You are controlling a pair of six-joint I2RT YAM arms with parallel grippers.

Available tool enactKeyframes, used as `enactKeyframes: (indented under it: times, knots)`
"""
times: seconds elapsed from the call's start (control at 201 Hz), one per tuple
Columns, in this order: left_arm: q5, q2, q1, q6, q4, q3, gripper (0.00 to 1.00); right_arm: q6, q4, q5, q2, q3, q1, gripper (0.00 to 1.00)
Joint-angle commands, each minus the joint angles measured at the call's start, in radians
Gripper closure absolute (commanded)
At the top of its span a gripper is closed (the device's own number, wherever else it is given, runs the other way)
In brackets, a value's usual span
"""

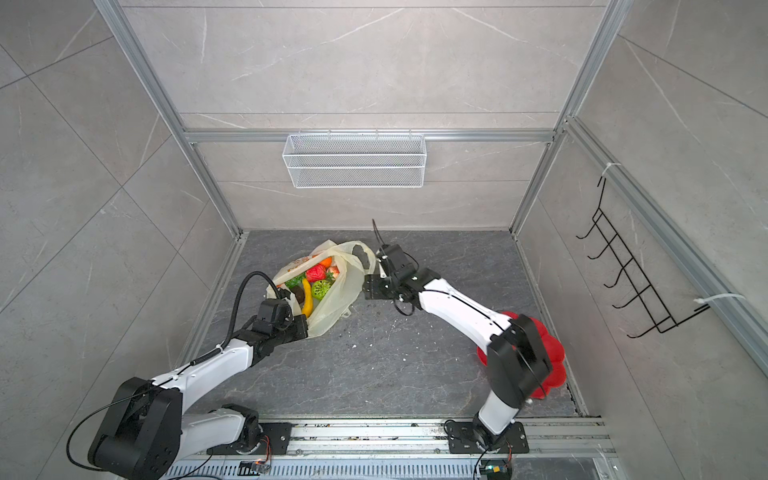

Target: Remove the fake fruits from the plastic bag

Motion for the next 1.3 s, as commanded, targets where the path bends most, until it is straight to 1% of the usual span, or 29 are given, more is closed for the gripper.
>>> enactKeyframes:
  times: [0.0, 0.085, 0.134, 0.219, 0.279, 0.378, 0.453, 0.538, 0.587, 0.627, 0.652, 0.702, 0.742, 0.996, 1.095, 1.294]
  knots:
    - [0.023, -0.011, -0.006, 0.028, 0.036, 0.005, 1.00, -0.015, -0.112, 0.107, -0.132, -0.097, -0.062, 0.24]
    - [0.032, -0.010, -0.006, 0.026, 0.043, 0.002, 1.00, -0.026, -0.258, 0.215, -0.193, -0.107, -0.110, 0.24]
    - [0.033, -0.010, -0.006, 0.026, 0.041, 0.001, 1.00, -0.016, -0.343, 0.264, -0.230, -0.117, -0.164, 0.24]
    - [0.039, -0.007, -0.006, 0.024, 0.037, 0.005, 1.00, -0.014, -0.425, 0.268, -0.299, -0.166, -0.274, 0.24]
    - [0.025, -0.004, -0.006, 0.025, 0.021, 0.013, 1.00, -0.007, -0.470, 0.273, -0.319, -0.187, -0.338, 0.25]
    - [-0.010, -0.003, -0.006, 0.025, -0.015, 0.027, 1.00, -0.007, -0.499, 0.304, -0.324, -0.218, -0.419, 0.24]
    - [-0.004, -0.004, -0.006, 0.024, -0.013, 0.026, 1.00, -0.006, -0.492, 0.345, -0.310, -0.237, -0.472, 0.24]
    - [0.003, 0.002, -0.006, 0.025, -0.008, 0.026, 1.00, -0.005, -0.467, 0.365, -0.273, -0.258, -0.513, 0.24]
    - [0.007, 0.008, -0.005, 0.025, -0.010, 0.029, 1.00, 0.000, -0.456, 0.386, -0.243, -0.266, -0.516, 0.25]
    - [-0.002, 0.010, -0.006, 0.030, -0.019, 0.033, 1.00, 0.005, -0.450, 0.405, -0.223, -0.270, -0.516, 0.28]
    - [-0.010, 0.011, -0.006, 0.031, -0.027, 0.037, 1.00, 0.015, -0.458, 0.437, -0.210, -0.270, -0.516, 0.30]
    - [-0.022, 0.009, -0.006, 0.032, -0.044, 0.044, 1.00, 0.024, -0.452, 0.496, -0.191, -0.280, -0.510, 0.30]
    - [-0.028, 0.005, -0.006, 0.031, -0.055, 0.048, 1.00, 0.022, -0.437, 0.515, -0.179, -0.291, -0.510, 0.30]
    - [-0.017, 0.008, -0.007, 0.032, -0.054, 0.050, 1.00, 0.007, -0.386, 0.447, -0.075, -0.299, -0.509, 0.31]
    - [-0.015, 0.014, -0.006, 0.032, -0.052, 0.051, 1.00, 0.008, -0.380, 0.452, -0.048, -0.296, -0.508, 0.40]
    - [-0.025, 0.004, -0.006, 0.030, -0.053, 0.047, 1.00, -0.005, -0.365, 0.470, -0.023, -0.297, -0.506, 0.54]
